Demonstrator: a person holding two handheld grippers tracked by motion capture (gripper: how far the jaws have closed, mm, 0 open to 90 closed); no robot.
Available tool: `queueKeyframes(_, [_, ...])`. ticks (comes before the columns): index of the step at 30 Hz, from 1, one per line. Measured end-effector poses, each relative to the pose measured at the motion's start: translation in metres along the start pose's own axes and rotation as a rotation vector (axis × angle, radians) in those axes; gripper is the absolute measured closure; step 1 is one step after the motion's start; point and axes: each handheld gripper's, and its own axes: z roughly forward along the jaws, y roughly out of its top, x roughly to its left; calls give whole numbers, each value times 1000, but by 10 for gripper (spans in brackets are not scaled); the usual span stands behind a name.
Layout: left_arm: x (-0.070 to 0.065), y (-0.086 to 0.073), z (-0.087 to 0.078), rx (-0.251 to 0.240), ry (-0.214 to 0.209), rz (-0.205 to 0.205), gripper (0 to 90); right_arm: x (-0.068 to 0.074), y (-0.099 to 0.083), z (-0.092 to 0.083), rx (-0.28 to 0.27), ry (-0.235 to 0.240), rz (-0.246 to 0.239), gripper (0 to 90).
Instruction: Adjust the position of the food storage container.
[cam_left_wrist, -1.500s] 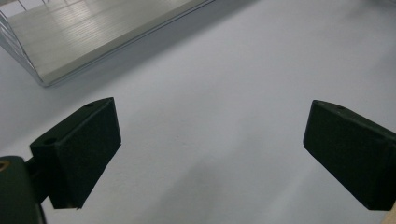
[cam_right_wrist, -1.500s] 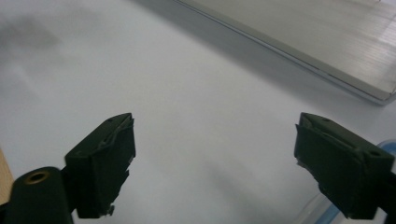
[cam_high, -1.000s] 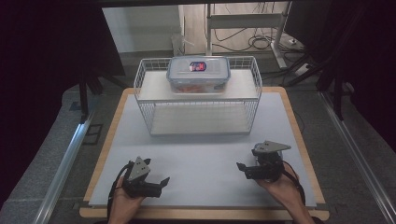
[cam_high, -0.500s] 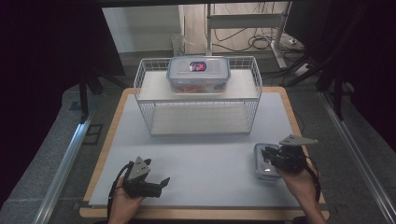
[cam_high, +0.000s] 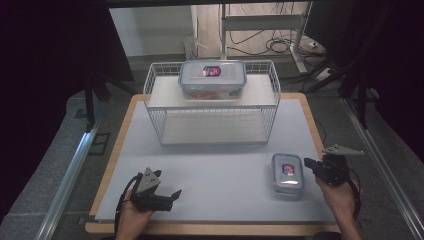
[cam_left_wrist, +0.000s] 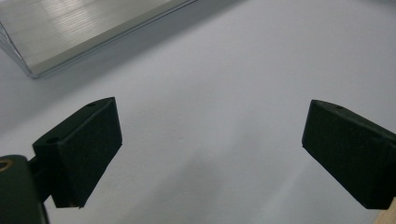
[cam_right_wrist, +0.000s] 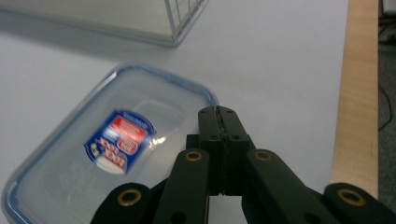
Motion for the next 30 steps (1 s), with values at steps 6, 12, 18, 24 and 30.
queueKeyframes(6, [0, 0, 1, 3, -2, 1, 50, 3, -9, 5, 59, 0, 2, 898])
queueKeyframes(12, [-1, 0, 2, 9, -6, 3, 52, 4, -8, 5, 63, -5, 7, 899])
queueKeyframes(18, [-2, 0, 3, 12, -9, 2, 52, 11, -7, 8, 69, 17, 1, 899])
queueKeyframes(24, [-2, 0, 4, 13, -12, 1, 53, 29, -5, 15, 84, 62, -37, 899])
queueKeyframes(30, [-3, 0, 5, 16, -17, 1, 53, 43, -4, 20, 88, 103, -56, 899])
